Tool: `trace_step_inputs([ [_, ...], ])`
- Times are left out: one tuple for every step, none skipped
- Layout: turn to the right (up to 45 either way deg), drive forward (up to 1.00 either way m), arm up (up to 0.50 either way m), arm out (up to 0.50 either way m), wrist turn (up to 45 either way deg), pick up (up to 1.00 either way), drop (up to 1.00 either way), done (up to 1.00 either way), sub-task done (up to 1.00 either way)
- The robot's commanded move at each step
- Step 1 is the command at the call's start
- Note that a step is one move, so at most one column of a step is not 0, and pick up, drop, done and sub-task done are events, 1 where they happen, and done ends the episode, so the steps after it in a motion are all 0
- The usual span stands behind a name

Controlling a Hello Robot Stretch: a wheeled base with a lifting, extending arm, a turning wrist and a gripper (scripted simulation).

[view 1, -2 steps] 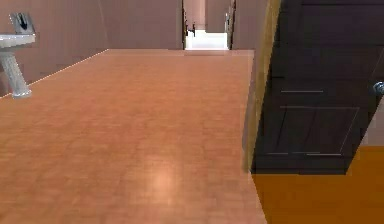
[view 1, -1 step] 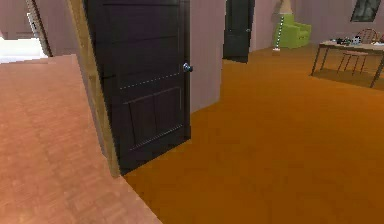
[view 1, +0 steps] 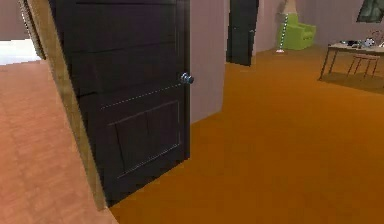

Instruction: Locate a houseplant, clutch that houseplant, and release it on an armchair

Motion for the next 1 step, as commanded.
trace_step_inputs([
  [42.0,0.0,0.0,0.0,0.0,0.0,0.0,0.0,0.0],
])
